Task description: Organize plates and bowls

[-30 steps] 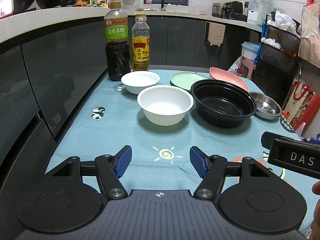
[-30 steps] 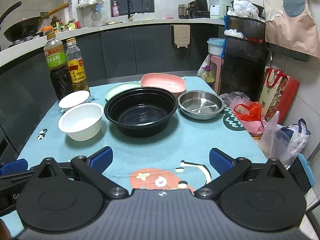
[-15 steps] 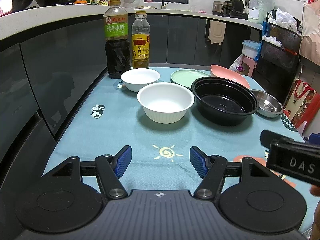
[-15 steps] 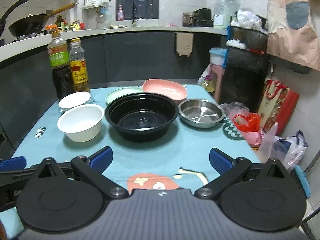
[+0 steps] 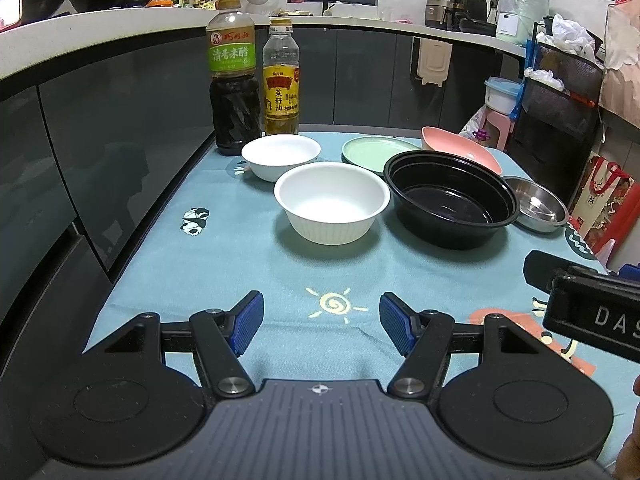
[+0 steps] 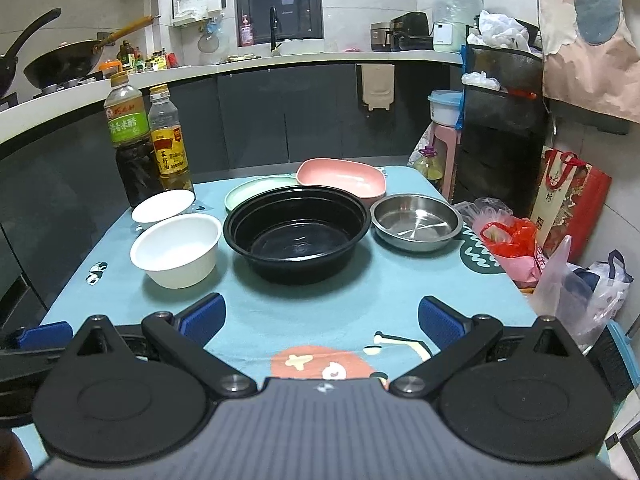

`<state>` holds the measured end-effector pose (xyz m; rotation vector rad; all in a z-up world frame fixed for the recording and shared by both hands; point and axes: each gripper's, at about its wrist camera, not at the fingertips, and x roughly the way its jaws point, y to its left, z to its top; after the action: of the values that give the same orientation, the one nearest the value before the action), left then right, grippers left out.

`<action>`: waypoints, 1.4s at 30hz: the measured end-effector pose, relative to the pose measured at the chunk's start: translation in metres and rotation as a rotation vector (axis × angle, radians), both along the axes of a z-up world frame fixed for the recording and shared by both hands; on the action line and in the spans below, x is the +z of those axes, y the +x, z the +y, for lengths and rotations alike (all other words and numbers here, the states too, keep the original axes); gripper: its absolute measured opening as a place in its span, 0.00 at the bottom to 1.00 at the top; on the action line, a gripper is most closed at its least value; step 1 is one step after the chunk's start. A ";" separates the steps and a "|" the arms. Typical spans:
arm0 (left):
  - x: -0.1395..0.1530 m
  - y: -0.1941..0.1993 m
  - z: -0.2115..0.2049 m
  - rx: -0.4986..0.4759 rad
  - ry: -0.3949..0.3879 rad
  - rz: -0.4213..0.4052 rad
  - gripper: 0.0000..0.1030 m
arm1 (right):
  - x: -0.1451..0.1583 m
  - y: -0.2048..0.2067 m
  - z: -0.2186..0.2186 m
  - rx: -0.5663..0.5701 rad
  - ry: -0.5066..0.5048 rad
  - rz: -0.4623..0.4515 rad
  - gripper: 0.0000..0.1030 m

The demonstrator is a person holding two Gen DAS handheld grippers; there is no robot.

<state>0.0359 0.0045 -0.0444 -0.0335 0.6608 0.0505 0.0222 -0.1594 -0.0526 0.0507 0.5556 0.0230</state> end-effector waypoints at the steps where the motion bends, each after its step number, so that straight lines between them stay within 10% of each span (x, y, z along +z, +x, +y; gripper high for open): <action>1: 0.000 0.000 0.000 0.000 0.000 0.001 0.59 | 0.000 0.000 0.000 0.003 0.003 0.003 0.62; 42: -0.011 0.006 -0.009 -0.002 0.021 0.033 0.59 | -0.013 0.009 -0.014 -0.006 0.054 0.097 0.62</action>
<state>0.0422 -0.0041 -0.0551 -0.0117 0.6929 0.0560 0.0311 -0.1732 -0.0658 0.1070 0.6521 0.0298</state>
